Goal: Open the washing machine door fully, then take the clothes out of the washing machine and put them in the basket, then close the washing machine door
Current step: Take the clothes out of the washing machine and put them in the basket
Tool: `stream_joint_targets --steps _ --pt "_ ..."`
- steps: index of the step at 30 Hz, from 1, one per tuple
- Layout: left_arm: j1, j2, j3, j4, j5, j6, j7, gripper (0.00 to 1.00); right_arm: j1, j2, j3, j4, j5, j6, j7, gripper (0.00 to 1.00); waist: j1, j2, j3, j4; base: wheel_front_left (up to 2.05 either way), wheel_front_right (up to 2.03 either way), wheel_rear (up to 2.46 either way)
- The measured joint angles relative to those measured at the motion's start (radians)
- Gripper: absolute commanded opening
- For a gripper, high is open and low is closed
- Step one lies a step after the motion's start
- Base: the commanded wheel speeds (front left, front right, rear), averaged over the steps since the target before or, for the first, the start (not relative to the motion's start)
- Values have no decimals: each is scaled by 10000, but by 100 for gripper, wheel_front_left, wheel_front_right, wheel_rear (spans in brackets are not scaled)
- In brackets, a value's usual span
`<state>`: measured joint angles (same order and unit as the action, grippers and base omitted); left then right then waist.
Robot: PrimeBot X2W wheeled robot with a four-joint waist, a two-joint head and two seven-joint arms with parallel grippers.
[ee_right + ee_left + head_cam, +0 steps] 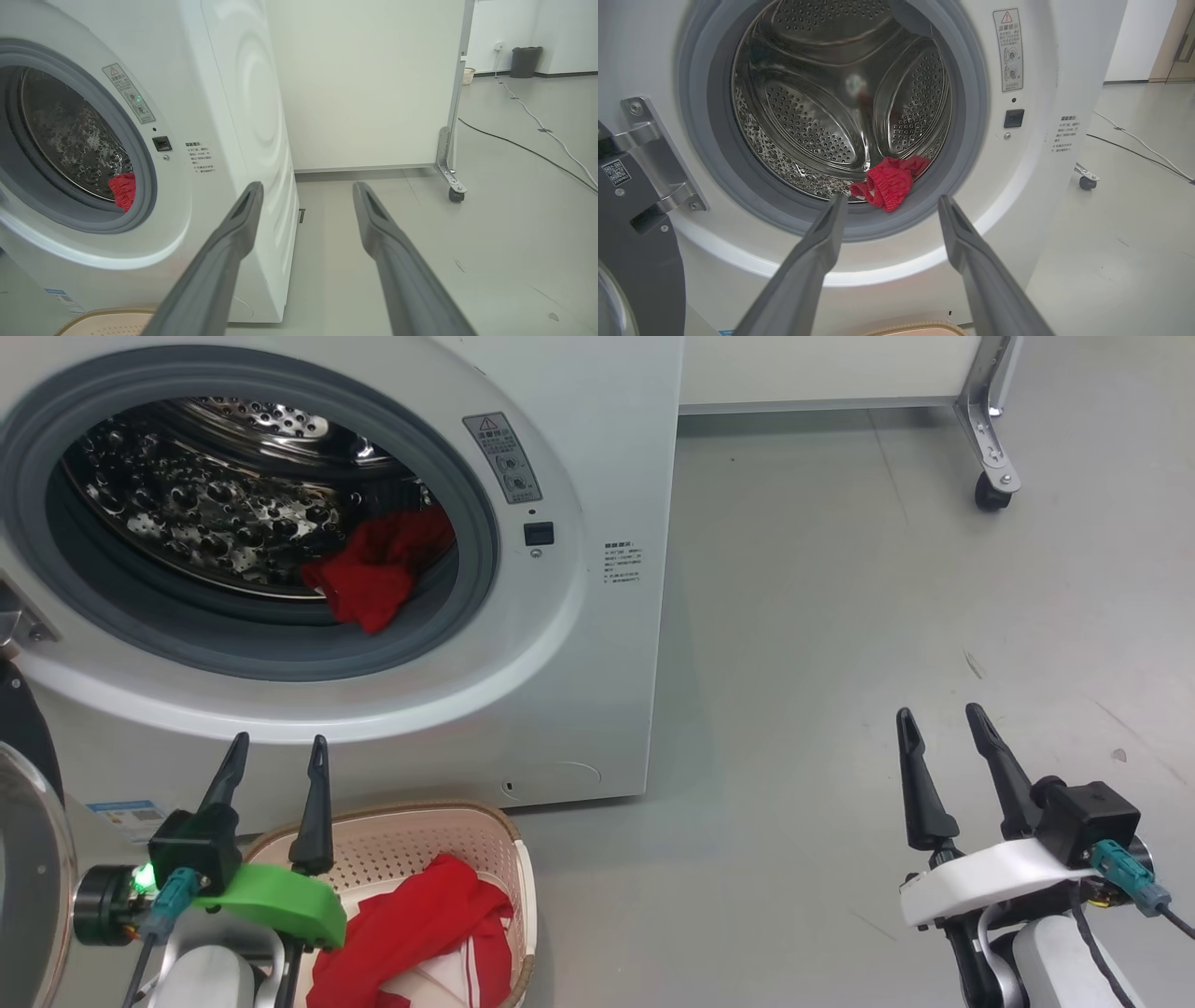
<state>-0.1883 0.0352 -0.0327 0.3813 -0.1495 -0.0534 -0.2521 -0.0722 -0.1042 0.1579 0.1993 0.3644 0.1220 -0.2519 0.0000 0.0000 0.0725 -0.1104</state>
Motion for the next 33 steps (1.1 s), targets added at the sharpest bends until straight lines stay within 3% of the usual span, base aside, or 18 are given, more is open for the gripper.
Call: stream_joint_targets --steps 33 --pt "1075 4 -700 -1565 -635 487 0 100 190 10 29 -157 -61 0 0 100 0 0 -31 86 0 0 0"
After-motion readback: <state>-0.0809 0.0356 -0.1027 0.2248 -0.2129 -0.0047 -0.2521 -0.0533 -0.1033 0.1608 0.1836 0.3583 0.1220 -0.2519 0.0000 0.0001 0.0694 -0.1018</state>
